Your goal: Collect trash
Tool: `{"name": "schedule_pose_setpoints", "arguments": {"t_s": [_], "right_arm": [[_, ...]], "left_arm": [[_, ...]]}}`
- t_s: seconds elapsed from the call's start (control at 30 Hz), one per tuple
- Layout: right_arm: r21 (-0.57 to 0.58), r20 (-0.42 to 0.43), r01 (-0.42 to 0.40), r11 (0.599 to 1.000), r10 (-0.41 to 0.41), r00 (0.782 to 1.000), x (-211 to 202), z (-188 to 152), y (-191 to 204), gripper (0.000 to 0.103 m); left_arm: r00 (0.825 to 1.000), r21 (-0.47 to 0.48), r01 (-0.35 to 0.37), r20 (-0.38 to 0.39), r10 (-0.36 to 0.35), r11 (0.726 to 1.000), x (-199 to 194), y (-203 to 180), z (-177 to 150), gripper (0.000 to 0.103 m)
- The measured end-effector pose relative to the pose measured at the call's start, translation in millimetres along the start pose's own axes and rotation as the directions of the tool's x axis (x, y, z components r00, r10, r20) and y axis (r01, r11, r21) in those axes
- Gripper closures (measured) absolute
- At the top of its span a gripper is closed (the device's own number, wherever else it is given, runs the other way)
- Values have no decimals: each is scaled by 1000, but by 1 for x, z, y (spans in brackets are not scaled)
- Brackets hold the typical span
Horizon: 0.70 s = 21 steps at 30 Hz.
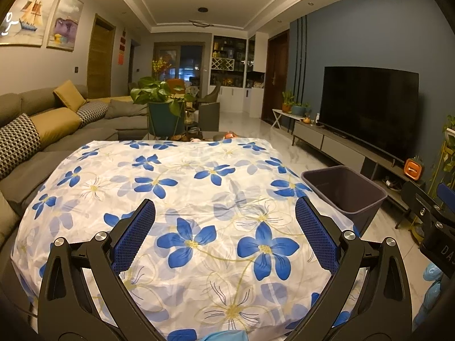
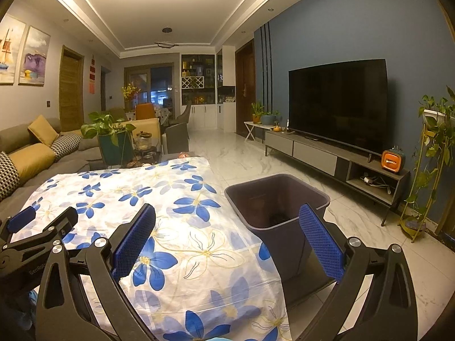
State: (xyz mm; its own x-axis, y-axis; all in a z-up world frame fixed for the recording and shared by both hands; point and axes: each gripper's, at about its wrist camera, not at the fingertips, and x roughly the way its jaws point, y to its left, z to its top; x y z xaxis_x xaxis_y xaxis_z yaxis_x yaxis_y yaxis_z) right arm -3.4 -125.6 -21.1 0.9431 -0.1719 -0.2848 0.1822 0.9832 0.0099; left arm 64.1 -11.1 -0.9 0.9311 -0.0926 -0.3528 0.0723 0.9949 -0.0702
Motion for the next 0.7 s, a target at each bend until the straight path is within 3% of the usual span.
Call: {"name": "schedule_pose_setpoints", "arguments": {"t_s": [0.7], "right_arm": [[-6, 18, -8, 1000, 8, 1000, -5, 1, 4, 6]], "left_arm": [[1000, -6, 2, 2, -2, 1000, -6, 2, -1, 6]]}}
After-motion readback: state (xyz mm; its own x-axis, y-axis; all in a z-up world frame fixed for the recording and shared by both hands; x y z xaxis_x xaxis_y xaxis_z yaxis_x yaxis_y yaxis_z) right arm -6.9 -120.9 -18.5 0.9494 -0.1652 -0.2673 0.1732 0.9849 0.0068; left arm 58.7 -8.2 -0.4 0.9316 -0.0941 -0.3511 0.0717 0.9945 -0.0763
